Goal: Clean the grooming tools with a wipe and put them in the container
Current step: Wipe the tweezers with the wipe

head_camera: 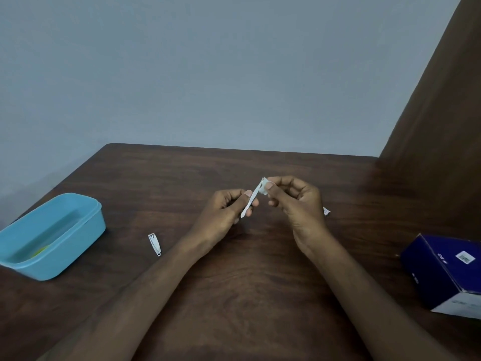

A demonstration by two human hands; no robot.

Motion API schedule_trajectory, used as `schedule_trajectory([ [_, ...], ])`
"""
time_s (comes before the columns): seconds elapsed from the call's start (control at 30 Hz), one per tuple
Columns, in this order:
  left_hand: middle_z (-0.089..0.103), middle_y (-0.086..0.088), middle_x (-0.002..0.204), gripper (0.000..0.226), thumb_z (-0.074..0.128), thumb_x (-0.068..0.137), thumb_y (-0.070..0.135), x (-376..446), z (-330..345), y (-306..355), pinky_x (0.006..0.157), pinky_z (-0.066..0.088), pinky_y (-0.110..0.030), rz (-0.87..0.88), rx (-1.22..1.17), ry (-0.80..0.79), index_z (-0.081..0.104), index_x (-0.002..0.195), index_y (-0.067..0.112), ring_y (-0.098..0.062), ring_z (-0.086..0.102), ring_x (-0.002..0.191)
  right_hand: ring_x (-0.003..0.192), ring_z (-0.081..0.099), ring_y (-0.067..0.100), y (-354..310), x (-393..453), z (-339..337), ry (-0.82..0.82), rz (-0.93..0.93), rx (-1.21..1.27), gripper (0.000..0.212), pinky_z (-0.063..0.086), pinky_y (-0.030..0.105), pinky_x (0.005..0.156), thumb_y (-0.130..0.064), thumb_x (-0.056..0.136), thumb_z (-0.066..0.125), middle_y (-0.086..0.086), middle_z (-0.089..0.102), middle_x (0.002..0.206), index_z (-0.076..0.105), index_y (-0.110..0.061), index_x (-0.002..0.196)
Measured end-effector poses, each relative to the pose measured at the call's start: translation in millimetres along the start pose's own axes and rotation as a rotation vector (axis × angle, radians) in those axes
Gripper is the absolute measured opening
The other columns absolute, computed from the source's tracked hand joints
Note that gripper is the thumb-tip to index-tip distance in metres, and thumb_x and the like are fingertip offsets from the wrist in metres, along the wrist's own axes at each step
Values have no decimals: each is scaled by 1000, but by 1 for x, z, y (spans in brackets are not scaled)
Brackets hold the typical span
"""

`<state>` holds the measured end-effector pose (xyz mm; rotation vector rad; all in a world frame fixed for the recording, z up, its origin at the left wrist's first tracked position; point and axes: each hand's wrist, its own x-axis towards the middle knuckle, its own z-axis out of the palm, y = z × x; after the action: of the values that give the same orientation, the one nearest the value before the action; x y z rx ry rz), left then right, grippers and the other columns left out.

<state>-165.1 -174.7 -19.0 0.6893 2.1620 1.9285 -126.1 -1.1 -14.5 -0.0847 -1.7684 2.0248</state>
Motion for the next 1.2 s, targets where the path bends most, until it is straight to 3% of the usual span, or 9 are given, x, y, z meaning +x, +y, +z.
schedule_trajectory([
  [0.13, 60, 5, 68, 36, 53, 112, 31, -1, -1, -1, 56, 34, -18, 28, 19, -34, 75, 86, 17, -4, 44, 58, 87, 67, 25, 3, -4, 4, -64, 75, 67, 8, 56, 35, 77, -4, 93, 77, 11, 79, 93, 76, -9, 87],
  [0.27, 61, 9, 64, 38, 54, 112, 28, -3, 0, -1, 58, 37, -11, 69, 75, -39, 76, 90, 6, 2, 48, 55, 74, 69, 24, 2, -1, 5, 75, 137, 104, 20, 59, 36, 75, 2, 88, 80, 23, 78, 92, 64, -9, 84],
  [0.47, 62, 8, 64, 38, 54, 112, 30, -5, 0, 1, 65, 39, -16, 86, 123, -76, 77, 87, 12, 0, 50, 59, 73, 71, 17, 4, 4, 2, 203, 114, 128, 19, 58, 31, 71, 2, 88, 80, 7, 80, 83, 66, -9, 94],
  [0.6, 61, 9, 65, 37, 53, 112, 25, -5, 0, 3, 61, 39, -8, 72, 71, -57, 76, 89, 8, 3, 52, 56, 84, 76, 18, 5, 9, -7, 281, 137, 146, 17, 61, 29, 75, -3, 89, 83, 8, 83, 96, 73, -6, 102],
  [0.73, 60, 8, 66, 36, 54, 112, 28, -4, 1, 2, 59, 37, -9, 57, 17, -59, 76, 90, 10, 1, 49, 57, 94, 79, 25, 4, 1, -1, 116, 174, 70, 9, 65, 31, 83, 0, 93, 76, 12, 82, 98, 77, -4, 101],
  [0.83, 61, 6, 68, 38, 55, 111, 30, -3, -1, 2, 56, 35, -14, 45, 10, -39, 75, 91, 5, -1, 44, 56, 84, 77, 23, -5, -4, 5, -37, 192, 185, 13, 65, 31, 79, 6, 97, 66, 18, 80, 96, 76, 1, 105],
  [0.93, 60, 4, 67, 40, 55, 111, 31, -2, -1, 2, 54, 34, -16, 35, 19, -19, 75, 90, 3, -2, 42, 55, 78, 74, 18, -10, -4, 5, -70, 199, 262, 16, 63, 25, 76, 7, 97, 65, 17, 79, 95, 76, 1, 107],
  [1.07, 62, 5, 66, 36, 56, 111, 30, -4, 1, 3, 55, 35, -12, 40, 24, -35, 77, 88, 12, -3, 45, 57, 85, 77, 18, -10, -1, 3, 58, 166, 322, 15, 62, 22, 72, 6, 91, 73, 12, 82, 99, 77, -1, 104],
  [1.2, 68, 9, 68, 38, 57, 110, 29, -3, 1, 3, 55, 35, -16, 6, 8, 9, 77, 89, 5, -2, 47, 57, 77, 73, 14, -8, 2, -3, 172, 78, 241, 13, 61, 24, 72, 1, 91, 78, 7, 82, 95, 77, -6, 102],
])
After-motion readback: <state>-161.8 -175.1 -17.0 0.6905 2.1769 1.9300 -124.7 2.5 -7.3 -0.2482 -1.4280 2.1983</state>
